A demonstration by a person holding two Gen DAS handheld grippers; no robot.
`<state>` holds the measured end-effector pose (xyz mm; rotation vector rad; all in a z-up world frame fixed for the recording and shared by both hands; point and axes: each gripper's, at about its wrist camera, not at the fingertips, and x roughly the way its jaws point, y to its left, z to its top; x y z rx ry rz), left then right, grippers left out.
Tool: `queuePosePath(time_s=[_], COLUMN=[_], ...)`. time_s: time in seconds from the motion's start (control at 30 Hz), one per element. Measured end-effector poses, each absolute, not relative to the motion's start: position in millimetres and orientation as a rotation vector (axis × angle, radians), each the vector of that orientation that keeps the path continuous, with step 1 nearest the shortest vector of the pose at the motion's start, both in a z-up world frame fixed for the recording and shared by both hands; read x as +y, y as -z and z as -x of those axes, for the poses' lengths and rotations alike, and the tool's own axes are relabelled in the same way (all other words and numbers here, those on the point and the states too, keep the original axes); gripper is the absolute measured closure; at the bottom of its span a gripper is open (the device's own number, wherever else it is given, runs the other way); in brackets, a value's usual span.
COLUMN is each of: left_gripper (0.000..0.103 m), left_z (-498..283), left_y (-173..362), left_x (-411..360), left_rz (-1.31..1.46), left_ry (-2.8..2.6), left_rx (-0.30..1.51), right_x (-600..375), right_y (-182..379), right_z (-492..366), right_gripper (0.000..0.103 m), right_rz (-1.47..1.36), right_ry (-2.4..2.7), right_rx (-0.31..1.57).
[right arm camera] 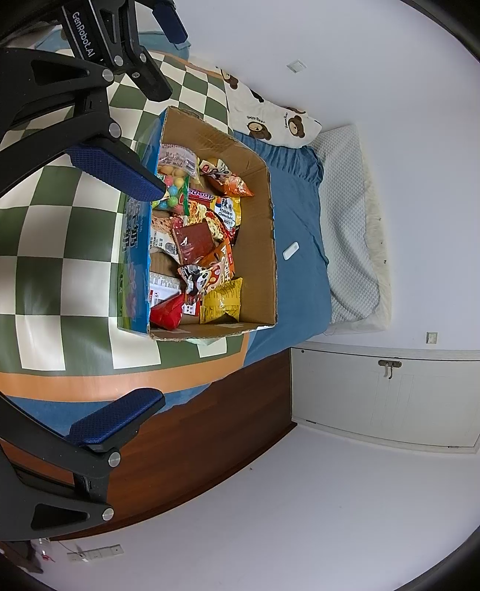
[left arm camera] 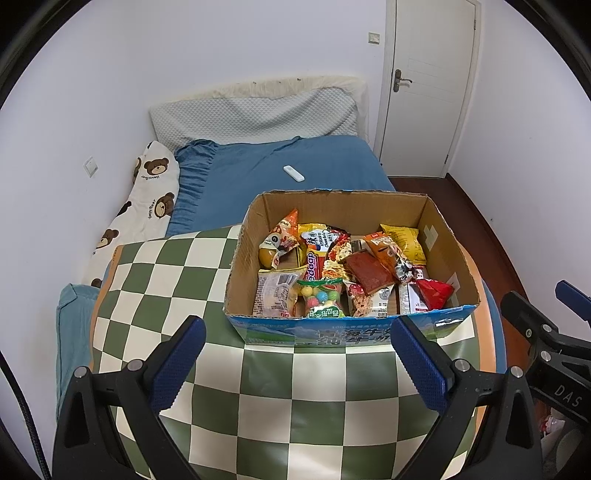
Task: Organize snacks
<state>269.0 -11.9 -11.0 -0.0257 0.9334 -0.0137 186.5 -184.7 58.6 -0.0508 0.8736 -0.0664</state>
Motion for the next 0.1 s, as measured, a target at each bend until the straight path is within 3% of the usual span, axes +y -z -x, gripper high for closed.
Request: queuePosePath(time_s=[0.1], left_gripper=[0.0], left_z=[-268.7], left_y=[11.7], left_x=[-11.8], left_rz=[0.026], left_ry=[0.015], left_rx=[0.933], right_x=[-184.6], right_y=[-58.5], right_z=[-186.3], right_gripper=[0.0], right_rz=[0.051], right_ry=[0.067], right_rx=[0.874])
